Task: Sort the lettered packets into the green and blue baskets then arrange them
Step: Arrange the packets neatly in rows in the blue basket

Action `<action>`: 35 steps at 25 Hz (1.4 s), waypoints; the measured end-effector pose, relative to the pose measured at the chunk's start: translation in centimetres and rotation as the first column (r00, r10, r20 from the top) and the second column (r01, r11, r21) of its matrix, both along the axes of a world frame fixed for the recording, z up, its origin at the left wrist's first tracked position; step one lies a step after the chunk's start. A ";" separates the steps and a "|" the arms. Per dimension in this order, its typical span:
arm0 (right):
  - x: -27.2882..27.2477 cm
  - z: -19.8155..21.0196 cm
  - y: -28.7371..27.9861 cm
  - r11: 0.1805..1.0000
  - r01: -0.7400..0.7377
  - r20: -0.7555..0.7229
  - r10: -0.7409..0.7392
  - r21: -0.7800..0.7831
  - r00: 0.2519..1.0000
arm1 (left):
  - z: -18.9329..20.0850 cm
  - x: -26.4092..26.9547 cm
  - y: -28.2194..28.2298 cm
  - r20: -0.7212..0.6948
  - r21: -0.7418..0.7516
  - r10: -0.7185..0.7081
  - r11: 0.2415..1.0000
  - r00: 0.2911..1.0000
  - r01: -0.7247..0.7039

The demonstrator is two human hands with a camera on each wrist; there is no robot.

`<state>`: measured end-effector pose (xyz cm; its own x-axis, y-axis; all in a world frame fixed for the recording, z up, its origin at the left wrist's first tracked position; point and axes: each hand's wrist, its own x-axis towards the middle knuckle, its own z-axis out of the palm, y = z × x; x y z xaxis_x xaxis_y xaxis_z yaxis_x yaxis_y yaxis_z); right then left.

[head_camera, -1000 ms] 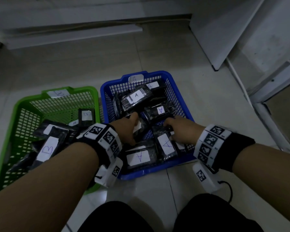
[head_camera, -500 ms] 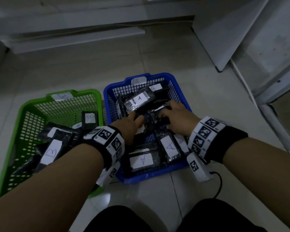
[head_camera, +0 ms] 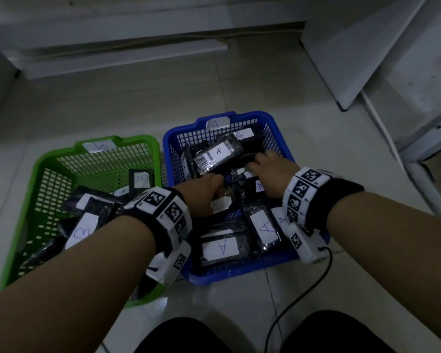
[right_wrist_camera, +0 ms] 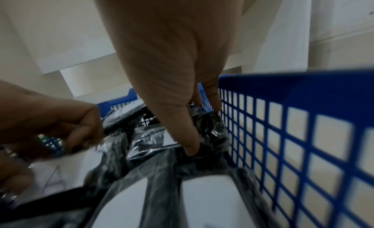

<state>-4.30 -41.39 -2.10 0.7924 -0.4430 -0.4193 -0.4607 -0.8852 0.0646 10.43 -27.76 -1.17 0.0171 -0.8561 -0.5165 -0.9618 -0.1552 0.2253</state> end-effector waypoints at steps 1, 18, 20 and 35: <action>0.2 0.1 0.1 1.000 -0.006 -0.017 0.006 -0.010 1.000 | 0.0 -0.1 0.1 0.052 0.025 -0.021 0.999 0.998 0.020; 2.2 2.9 0.6 0.983 0.182 0.340 -0.171 0.001 0.925 | 1.1 3.0 -0.8 0.127 -0.311 0.337 0.906 0.933 -0.285; 4.0 3.2 0.6 0.998 0.065 0.422 -0.055 -0.011 0.905 | 1.7 3.8 -0.9 0.241 -0.278 0.393 0.904 0.887 -0.325; 3.7 5.5 -1.7 0.890 0.327 0.310 -0.424 0.318 0.851 | 2.0 4.2 -1.8 0.463 -0.090 0.047 0.996 0.885 -0.006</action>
